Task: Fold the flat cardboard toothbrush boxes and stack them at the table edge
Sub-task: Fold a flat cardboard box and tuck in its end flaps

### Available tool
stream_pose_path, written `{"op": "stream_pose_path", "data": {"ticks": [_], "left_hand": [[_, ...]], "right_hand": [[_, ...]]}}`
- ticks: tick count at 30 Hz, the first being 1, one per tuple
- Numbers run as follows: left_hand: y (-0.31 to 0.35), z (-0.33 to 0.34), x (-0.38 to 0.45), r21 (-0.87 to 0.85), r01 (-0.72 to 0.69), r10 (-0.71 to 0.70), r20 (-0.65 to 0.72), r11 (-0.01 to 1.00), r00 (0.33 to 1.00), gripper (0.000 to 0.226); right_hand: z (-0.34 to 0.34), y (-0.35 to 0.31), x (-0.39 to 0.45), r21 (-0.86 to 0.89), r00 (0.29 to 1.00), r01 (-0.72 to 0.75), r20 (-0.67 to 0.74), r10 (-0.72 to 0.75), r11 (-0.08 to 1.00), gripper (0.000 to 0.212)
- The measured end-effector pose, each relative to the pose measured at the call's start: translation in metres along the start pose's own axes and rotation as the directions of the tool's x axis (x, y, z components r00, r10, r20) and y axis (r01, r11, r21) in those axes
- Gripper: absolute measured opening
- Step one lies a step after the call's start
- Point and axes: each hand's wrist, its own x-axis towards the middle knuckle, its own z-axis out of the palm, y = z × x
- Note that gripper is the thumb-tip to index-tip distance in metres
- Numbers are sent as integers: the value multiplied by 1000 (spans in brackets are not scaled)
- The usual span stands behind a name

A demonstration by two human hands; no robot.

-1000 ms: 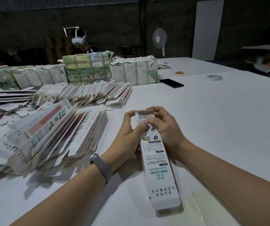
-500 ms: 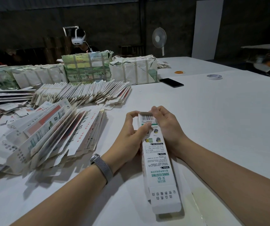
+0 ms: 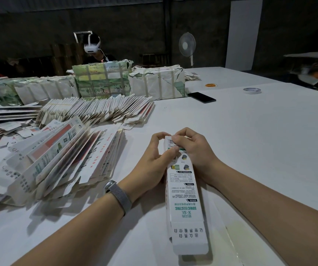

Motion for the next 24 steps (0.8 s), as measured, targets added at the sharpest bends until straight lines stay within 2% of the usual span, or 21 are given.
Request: {"op": "stream_pose_path", "data": {"ticks": [4,7,12,15,24], "left_hand": [[0,1,0,16,11,-11,-1,1000,1000,48],[1,1,0,17,10,-10,-7,1000,1000,38],[3,1,-1,33,24,-24,-11,999,1000,37],[4,0,-2,37,17,-18,0,999,1000,26],[5,-1,-2,53,32,-33,21,998,999,34]], "right_hand": [[-3,-2,-1,9,1000,-7,-5,7,1000,21],[-3,-1,0,-6,1000,-17,-7,17,1000,23],[-3,-1,-1,-23,1000,-19,-10,19,1000,23],[-4,-2,-1,-44,1000,-25,-5,25,999,22],[-2,-3,-2,-8,999,-42,4,42,999,24]]}}
